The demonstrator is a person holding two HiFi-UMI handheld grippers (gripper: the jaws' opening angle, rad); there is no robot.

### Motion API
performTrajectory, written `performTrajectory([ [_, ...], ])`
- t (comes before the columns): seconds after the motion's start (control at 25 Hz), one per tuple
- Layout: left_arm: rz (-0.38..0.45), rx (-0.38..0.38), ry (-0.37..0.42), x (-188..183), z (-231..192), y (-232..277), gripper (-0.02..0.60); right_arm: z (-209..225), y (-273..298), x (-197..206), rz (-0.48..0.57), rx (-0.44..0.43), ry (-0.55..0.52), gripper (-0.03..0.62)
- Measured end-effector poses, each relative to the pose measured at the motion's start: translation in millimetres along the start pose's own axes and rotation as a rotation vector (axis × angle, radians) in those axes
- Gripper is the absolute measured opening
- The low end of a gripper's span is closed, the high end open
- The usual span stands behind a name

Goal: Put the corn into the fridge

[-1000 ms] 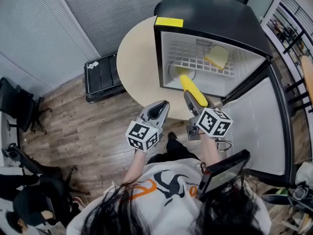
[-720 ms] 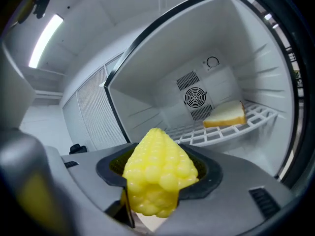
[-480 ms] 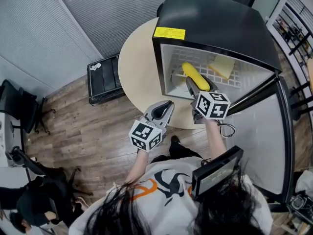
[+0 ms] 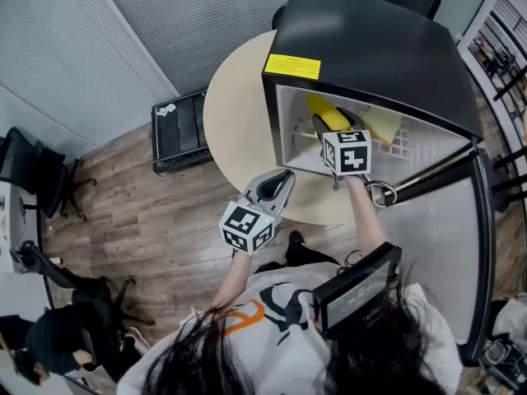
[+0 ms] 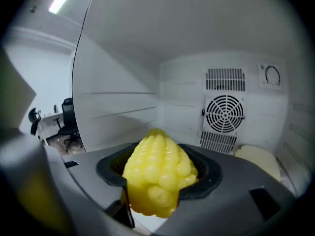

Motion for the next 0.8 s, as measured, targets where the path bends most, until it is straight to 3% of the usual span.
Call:
performTrajectory([
  [0.48,-0.019,-0.029,-0.004,5,-8,2,0.015,-7,21,15,-0.199,0.045,-0.201,0.258],
  [0.8,-0.019,-0.046,-0.006,5,-13,-3,0.015,-7,14,9,-0.132,0.055,-0.171,0.268],
])
Point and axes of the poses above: the fingertips, and each gripper's own axes: y forward along the fingers, z to its right, x out of its underside, the point moved 2 cm from there along -y, backward along the fingers, and after that the axes turned 13 degrees about -x, right-handed, at the moved point
